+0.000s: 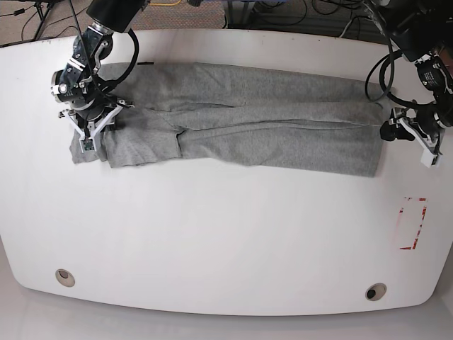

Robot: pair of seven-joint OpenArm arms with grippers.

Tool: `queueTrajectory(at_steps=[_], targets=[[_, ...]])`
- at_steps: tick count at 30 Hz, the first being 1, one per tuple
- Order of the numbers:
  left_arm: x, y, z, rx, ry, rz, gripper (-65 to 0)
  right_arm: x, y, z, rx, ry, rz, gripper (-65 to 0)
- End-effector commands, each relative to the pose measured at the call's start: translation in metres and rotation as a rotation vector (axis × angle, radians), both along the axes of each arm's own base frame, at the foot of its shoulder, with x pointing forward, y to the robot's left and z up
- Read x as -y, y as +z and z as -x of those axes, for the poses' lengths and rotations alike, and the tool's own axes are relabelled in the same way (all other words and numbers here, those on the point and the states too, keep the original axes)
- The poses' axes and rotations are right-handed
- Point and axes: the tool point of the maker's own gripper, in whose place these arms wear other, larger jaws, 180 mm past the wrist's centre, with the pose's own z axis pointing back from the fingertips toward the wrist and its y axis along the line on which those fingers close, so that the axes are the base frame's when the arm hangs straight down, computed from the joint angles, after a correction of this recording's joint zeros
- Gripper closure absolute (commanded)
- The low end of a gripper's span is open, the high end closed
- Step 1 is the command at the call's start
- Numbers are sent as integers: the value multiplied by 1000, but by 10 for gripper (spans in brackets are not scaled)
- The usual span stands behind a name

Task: Layout the t-shirt on the table in an organized manner, then fold the t-shirt properly
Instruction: 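Release and regrasp the bundle end with the left gripper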

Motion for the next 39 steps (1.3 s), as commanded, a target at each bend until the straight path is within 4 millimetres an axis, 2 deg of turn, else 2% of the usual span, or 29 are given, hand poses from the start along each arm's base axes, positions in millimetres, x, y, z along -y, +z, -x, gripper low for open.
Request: queueTrajectory(at_steps=[1,13,19,31,34,39], targets=[[-2,8,-9,30,-12,-2,-393,2,-4,8,-41,9,15,-124],[37,-8,-12,-12,-118,24,-393,1,-3,11,-39,9,13,-124],[39,-10,-10,-20,-118,26,-392,4,7,6,-12,11,34,-124],[48,-18,0,-45,-154,27,-390,4,7,6,-11,12,35,-124],[48,-12,-3,-17,-156,33,-390,4,7,6,-10,12,33,-124],[29,9,-8,39,-130,-17,-390,4,7,6,-10,12,33,-124]])
